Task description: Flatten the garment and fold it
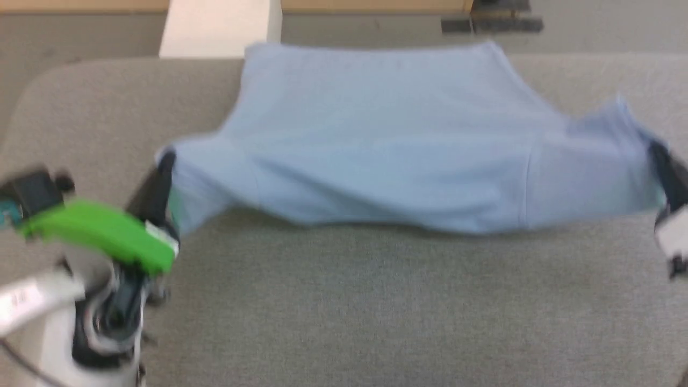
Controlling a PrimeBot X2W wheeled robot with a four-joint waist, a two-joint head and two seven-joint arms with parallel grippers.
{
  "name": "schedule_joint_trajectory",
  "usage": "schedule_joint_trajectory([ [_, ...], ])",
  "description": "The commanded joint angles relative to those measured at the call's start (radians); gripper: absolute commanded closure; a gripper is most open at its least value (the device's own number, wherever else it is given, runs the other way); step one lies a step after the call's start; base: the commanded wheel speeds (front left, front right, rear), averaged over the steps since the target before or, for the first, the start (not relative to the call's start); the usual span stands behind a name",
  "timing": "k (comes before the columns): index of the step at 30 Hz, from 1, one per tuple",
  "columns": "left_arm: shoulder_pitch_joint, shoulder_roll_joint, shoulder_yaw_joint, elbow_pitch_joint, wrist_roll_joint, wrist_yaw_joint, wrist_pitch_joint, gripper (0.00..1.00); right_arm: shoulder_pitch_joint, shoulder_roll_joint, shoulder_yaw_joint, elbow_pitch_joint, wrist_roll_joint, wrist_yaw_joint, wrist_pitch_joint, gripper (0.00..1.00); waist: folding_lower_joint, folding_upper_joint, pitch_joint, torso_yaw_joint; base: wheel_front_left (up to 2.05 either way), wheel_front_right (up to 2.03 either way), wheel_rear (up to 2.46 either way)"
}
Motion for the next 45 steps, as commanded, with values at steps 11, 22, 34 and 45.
schedule_joint_trajectory([
  [11,0.531,0.013,0.028,-0.249,0.033,0.046,-0.005,1.00,0.447,0.021,-0.037,-0.090,0.185,-0.001,-0.061,1.00,0.0001,0.0000,-0.224,-0.018,0.00,0.00,0.00],
  [22,0.748,0.013,0.011,-0.322,0.014,0.040,0.014,1.00,0.667,0.021,-0.053,-0.107,0.282,-0.001,-0.122,1.00,0.0001,0.0000,-0.251,-0.016,0.00,0.00,0.00],
  [34,0.643,-0.036,-0.085,-0.213,0.112,0.000,-0.080,1.00,0.612,0.021,0.035,0.038,0.084,-0.001,-0.171,1.00,0.0001,0.0000,-0.199,0.003,0.00,0.00,0.00],
  [45,0.551,-0.022,-0.130,-0.226,0.158,-0.003,-0.057,1.00,0.482,0.021,0.088,0.424,-0.062,-0.001,-0.226,1.00,0.0001,0.0000,-0.173,0.037,0.00,0.00,0.00],
])
